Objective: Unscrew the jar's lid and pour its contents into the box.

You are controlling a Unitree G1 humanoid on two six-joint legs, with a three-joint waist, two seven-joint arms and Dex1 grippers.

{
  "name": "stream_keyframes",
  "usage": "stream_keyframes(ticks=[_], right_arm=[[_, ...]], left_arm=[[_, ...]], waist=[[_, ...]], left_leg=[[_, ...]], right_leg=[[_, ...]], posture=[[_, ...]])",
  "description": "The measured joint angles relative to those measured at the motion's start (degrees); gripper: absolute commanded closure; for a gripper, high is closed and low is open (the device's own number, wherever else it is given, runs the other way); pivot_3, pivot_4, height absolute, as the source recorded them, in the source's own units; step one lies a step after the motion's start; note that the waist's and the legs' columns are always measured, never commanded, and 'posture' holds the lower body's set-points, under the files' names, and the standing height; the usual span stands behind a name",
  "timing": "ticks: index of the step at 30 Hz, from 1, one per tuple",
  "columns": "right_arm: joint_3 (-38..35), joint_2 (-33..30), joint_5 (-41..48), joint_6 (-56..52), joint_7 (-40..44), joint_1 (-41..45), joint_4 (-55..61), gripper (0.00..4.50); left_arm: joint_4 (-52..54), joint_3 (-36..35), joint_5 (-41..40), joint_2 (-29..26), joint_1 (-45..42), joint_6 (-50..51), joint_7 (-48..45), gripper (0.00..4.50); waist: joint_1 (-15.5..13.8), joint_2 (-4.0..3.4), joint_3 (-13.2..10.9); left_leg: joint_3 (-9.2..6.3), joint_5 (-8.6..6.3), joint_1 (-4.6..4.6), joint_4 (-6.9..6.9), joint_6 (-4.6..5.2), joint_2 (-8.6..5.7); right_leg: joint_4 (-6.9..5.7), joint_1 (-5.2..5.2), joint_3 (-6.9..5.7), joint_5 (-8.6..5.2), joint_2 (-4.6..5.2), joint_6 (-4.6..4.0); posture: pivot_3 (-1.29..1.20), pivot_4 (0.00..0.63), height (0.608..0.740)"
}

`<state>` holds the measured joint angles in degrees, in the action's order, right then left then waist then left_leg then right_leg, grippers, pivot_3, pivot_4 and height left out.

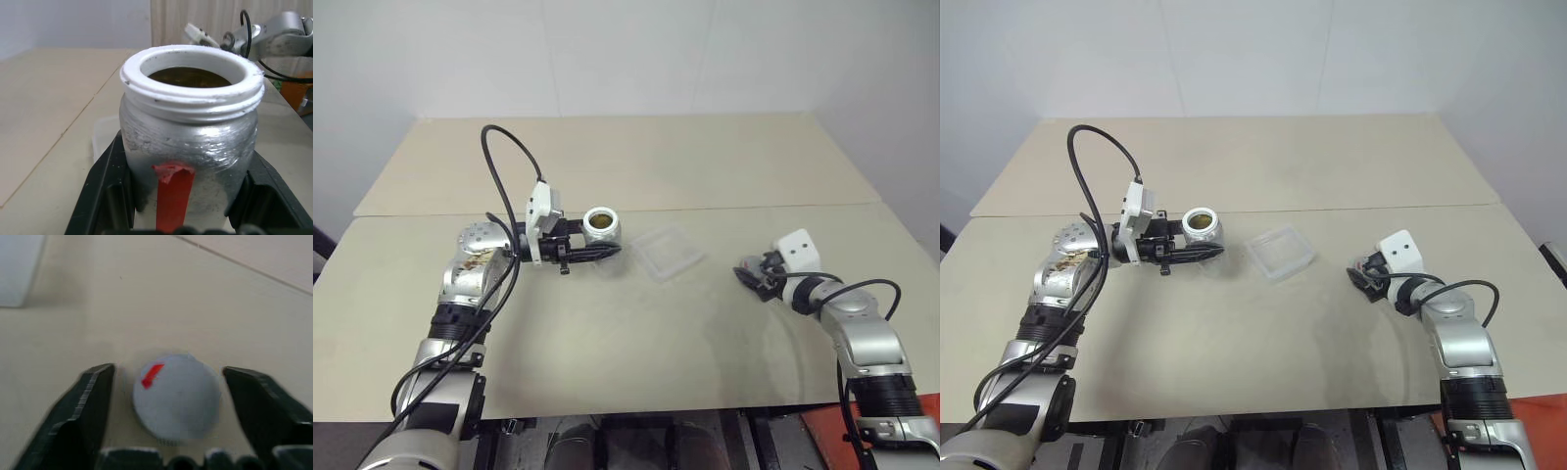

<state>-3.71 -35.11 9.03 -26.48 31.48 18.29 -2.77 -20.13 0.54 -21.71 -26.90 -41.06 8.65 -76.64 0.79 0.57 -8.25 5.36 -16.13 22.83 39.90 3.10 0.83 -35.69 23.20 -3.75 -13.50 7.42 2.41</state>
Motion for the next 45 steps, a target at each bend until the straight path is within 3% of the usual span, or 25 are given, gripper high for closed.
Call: stream_keyframes(ticks=[7, 11, 17, 20, 25, 29, 35, 45], right_arm=[[-2.00, -9.43, 8.44, -1.40, 15.14, -1.72, 11.27, 0.02], [-3.09, -11.34, 13.92, -3.12, 20.61, -0.29, 13.92, 0.02], [-2.91, -12.35, 19.36, -9.19, 24.59, 8.17, 13.65, 0.02], [-0.28, -12.89, 19.11, -9.95, 26.00, 10.12, 12.77, 0.02], [2.46, -12.79, 18.70, -10.45, 26.76, 12.68, 11.89, 0.02], [2.49, -12.52, 18.76, -11.32, 25.76, 13.13, 11.76, 0.02], [0.65, -11.45, 19.89, -13.78, 22.89, 12.65, 13.36, 0.02], [-0.36, -11.50, 21.54, -15.23, 21.05, 11.48, 15.76, 0.02]], left_arm=[[-1.52, -0.02, 2.08, 1.44, -2.06, -4.76, 4.13, 2.57], [-5.41, 0.92, 8.14, 3.34, -5.00, -11.84, 11.72, 2.57], [-23.34, 9.98, 34.58, 5.71, -17.82, -36.63, 42.70, 2.57], [-31.85, 19.93, 52.70, 4.32, -26.79, -45.21, 63.93, 2.57], [-37.83, 43.36, 84.84, 4.51, -38.95, -43.08, 99.16, 2.57], [-43.62, 55.49, 97.28, 8.32, -40.01, -39.79, 112.90, 2.57], [-47.92, 60.12, 100.87, 13.06, -39.70, -35.63, 117.43, 2.57], [-49.38, 60.12, 100.03, 13.36, -39.79, -34.86, 119.43, 2.57]], waist=[[-0.75, 0.00, 0.00], [-1.11, 0.01, 0.00], [-1.81, 0.04, -0.02], [-2.14, 0.05, -0.02], [-2.88, 0.04, -0.02], [-2.92, 0.05, -0.02], [-2.93, 0.05, -0.03], [-2.89, 0.05, -0.03]], left_leg=[[-0.11, -0.02, -0.01, 0.03, 0.03, -0.01], [-0.10, -0.04, -0.02, 0.04, 0.06, -0.06], [-0.14, -0.05, 0.07, -0.01, 0.10, -0.12], [-0.10, -0.06, 0.23, -0.06, 0.10, -0.15], [0.01, -0.05, 0.35, -0.07, 0.10, -0.20], [0.19, -0.05, 0.43, -0.08, 0.09, -0.14], [0.24, -0.04, 0.45, -0.04, 0.08, -0.11], [0.21, -0.04, 0.44, -0.01, 0.08, -0.11]], right_leg=[[0.07, -0.11, -0.07, 0.00, -0.01, 0.00], [0.10, -0.14, -0.07, 0.01, -0.01, -0.01], [0.27, -0.13, -0.15, 0.03, -0.01, -0.03], [0.42, -0.05, -0.21, 0.05, -0.01, 0.00], [0.58, 0.00, -0.26, 0.06, 0.01, 0.10], [0.55, 0.07, -0.32, 0.05, 0.00, 0.10], [0.49, 0.11, -0.32, 0.05, 0.00, 0.10], [0.46, 0.10, -0.32, 0.05, 0.00, 0.10]], posture=[[0.00, 0.150, 0.740], [0.00, 0.150, 0.740], [0.00, 0.150, 0.740], [0.00, 0.150, 0.740], [0.00, 0.150, 0.740], [0.00, 0.150, 0.740], [0.00, 0.150, 0.740], [0.00, 0.150, 0.740]])
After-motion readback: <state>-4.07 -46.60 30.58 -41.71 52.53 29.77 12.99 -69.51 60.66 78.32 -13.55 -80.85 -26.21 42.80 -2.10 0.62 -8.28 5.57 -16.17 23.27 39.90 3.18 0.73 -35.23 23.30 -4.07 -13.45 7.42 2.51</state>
